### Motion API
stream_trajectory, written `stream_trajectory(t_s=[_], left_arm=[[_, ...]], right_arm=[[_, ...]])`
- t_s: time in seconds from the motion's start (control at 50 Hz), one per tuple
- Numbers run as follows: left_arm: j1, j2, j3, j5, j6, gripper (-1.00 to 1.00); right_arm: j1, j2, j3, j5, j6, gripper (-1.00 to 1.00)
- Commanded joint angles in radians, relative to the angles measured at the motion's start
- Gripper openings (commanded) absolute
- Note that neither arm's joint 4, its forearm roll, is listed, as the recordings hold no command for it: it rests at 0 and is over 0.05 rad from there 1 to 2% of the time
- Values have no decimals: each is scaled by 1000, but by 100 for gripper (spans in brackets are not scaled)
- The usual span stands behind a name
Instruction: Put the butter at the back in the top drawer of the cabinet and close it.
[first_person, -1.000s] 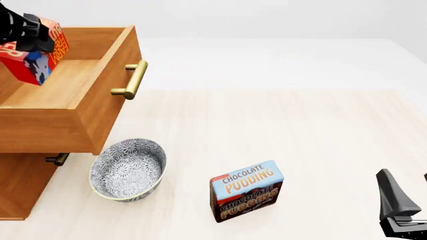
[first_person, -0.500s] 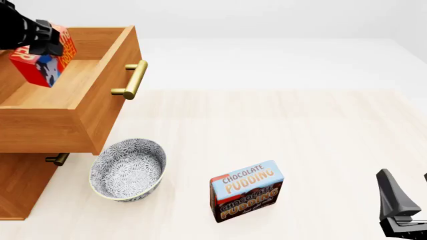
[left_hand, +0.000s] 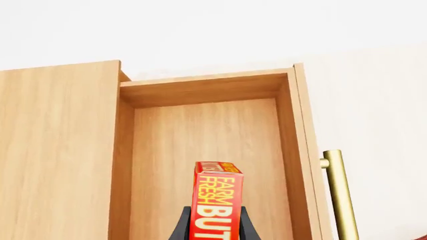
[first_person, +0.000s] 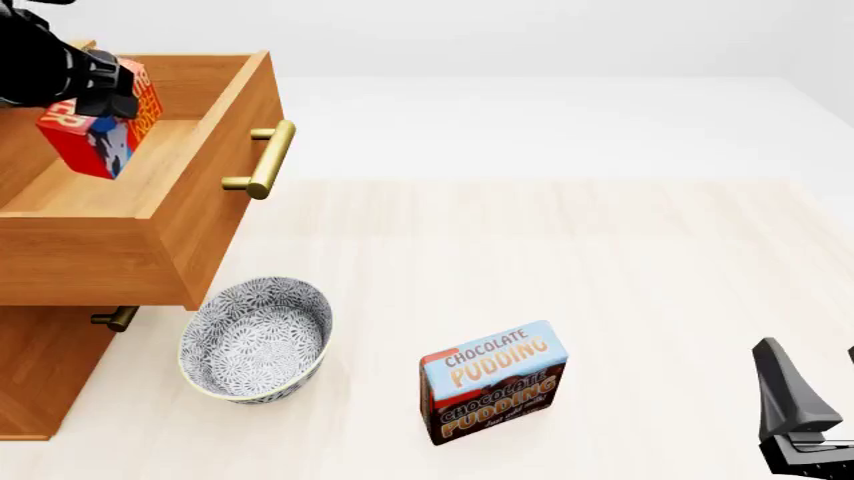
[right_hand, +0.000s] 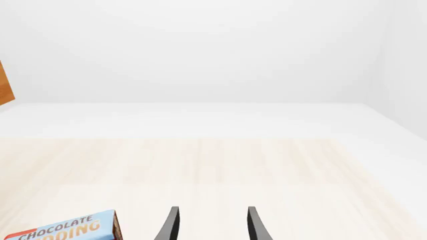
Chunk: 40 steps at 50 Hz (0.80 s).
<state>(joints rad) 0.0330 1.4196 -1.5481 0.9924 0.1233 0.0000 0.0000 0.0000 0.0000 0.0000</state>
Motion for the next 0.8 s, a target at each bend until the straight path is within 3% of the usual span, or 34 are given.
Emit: stream_trajectory(t_s=[0.02, 0.8], left_arm=[[-1, 14, -11, -20, 3, -100], [25, 51, 25, -64, -11, -100]], right_arm=[[0, 0, 0, 0, 0, 100], [0, 0, 0, 0, 0, 100]])
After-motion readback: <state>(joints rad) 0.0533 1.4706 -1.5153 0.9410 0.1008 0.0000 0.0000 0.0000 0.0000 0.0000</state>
